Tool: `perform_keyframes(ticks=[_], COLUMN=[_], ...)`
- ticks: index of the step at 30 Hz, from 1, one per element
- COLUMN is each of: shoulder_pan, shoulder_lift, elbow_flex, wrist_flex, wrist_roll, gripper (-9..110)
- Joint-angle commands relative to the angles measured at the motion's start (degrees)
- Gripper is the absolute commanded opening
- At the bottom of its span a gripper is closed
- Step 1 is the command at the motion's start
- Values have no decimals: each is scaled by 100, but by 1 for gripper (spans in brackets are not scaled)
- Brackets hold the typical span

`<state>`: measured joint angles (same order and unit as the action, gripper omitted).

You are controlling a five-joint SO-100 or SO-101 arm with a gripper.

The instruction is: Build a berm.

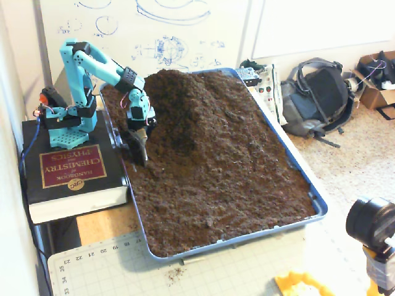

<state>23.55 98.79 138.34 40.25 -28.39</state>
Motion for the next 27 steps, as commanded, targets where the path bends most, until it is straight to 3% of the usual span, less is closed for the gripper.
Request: perform_keyframes(ticks=[1,14,27], shoulder_pan=[-44,-44,-703], shoulder_lift=[53,-1661,-2259], elbow_flex=[-510,-2593,-3278], wrist_flex=[0,88,220], wrist_roll=[-404,-624,-571], gripper=[0,0,0])
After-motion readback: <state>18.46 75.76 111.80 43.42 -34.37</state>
